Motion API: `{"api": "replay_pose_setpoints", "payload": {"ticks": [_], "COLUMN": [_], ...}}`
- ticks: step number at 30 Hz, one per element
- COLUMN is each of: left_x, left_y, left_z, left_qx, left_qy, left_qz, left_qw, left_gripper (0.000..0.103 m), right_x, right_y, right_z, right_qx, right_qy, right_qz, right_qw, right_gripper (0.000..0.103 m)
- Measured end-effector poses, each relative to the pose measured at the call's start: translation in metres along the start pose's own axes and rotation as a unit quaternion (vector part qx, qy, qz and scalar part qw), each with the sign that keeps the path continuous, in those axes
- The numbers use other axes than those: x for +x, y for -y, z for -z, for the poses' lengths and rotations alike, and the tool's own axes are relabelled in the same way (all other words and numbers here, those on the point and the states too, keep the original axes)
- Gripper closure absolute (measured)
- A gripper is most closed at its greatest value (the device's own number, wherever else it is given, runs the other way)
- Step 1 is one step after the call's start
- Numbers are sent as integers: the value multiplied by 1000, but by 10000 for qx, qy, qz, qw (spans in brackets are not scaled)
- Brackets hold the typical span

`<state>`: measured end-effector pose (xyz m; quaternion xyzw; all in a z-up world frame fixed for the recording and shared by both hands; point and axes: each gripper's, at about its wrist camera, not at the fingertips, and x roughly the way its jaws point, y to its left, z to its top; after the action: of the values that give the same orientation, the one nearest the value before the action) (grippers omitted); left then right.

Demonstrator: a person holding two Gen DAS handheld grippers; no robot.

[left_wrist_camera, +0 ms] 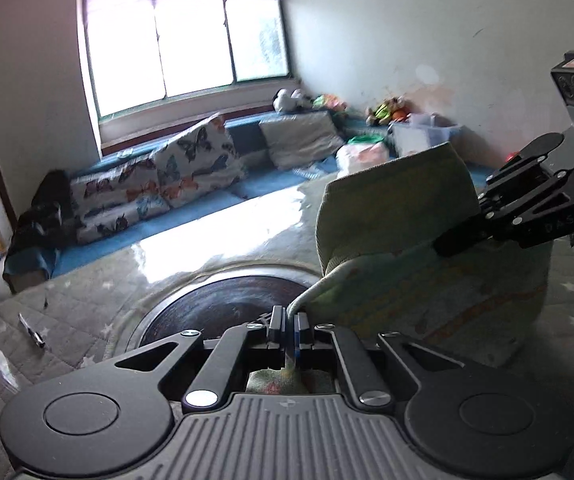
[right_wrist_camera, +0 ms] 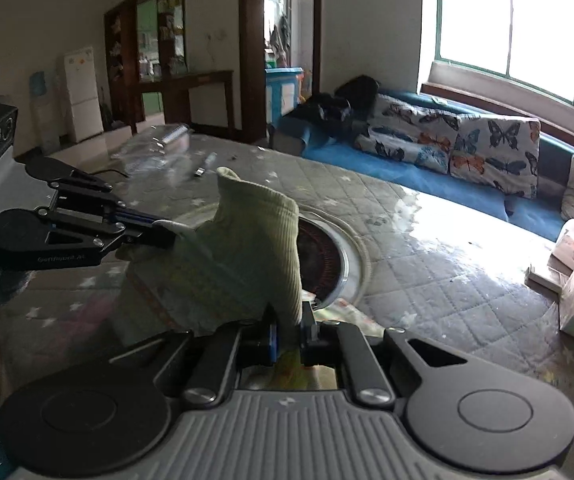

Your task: Fold clothes

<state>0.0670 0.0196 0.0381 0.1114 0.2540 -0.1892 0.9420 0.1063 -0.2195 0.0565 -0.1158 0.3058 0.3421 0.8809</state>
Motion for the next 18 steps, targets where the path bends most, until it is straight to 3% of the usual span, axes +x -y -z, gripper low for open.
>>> {"api": "replay_pose_setpoints", "payload": {"ticks": [7,9,11,18], "left_x": [65,79,87,88], "left_y": [-22,-27,-28,-26], "left_z": [4,7,11,13], "left_qx": [-352,-479,-534,-625], "left_qy": [-605,-765,-861,-918], "left_qz": [-78,-92,-129,-168], "left_qw": [9975,9959,9948,9937], "left_gripper": [99,98,98,96], "right_x": [56,64,65,29], "right_y": [29,39,51,82], "right_z": [0,2,4,32], "right_qx": [366,536,689,1131], "right_qy": [-264,-277,-274,-246], "right_qz": [106,168,300,839], "right_qw": [9989,9980,9968,9897], "right_gripper": [92,86,75,75]}}
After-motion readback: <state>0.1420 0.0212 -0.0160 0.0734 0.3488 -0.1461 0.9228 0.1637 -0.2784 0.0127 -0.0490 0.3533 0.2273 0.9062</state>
